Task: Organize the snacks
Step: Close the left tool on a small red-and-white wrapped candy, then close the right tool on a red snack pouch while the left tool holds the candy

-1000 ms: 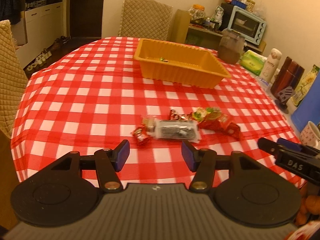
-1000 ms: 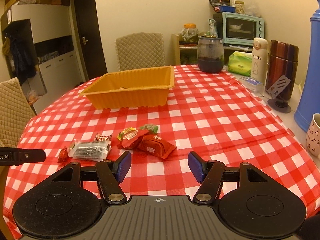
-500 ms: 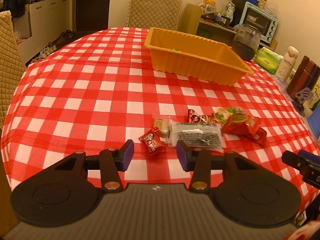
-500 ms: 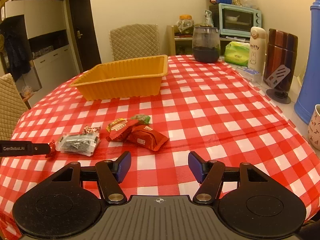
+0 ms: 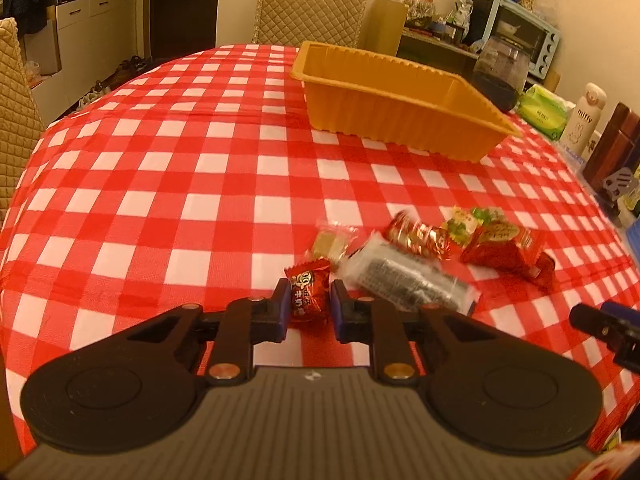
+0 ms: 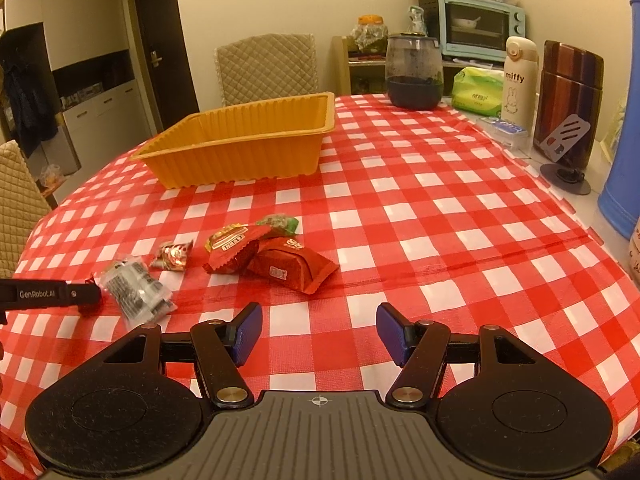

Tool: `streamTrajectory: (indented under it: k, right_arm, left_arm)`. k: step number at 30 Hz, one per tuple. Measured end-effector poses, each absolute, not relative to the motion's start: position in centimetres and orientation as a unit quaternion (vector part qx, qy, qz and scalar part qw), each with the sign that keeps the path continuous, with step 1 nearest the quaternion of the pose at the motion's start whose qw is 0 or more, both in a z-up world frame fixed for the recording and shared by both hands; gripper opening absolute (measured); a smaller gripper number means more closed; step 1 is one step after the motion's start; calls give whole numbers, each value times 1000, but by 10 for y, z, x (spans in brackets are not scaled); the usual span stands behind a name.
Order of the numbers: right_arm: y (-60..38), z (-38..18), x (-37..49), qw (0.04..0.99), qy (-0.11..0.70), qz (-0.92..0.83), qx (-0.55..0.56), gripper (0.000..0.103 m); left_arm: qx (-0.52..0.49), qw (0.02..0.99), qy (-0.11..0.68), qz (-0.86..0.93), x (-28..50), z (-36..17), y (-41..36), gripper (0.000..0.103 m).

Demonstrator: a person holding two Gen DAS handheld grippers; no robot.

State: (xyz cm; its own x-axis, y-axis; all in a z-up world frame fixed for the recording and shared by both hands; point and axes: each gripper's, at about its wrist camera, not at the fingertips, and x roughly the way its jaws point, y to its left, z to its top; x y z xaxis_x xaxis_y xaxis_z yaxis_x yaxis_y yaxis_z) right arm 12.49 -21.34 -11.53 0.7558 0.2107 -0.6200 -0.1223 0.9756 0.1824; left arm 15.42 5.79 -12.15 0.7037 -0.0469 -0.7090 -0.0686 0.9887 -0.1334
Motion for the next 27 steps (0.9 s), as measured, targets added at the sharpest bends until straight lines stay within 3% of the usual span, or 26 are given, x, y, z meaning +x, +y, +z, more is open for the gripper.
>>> streamTrajectory:
  k: [11, 22, 27]
  right_arm:
    - [-208, -116, 135, 931, 344, 113, 41, 63]
    - [-191, -125, 181, 918, 340, 179, -96, 63]
    - [-191, -135, 210, 901, 352, 231, -99, 63]
  left_arm:
    - [-58, 926, 374, 0, 146, -113, 56, 17]
    - [-60, 927, 369, -14, 142, -105, 52, 17]
    - [-62, 926, 372, -18, 143, -107, 50, 17]
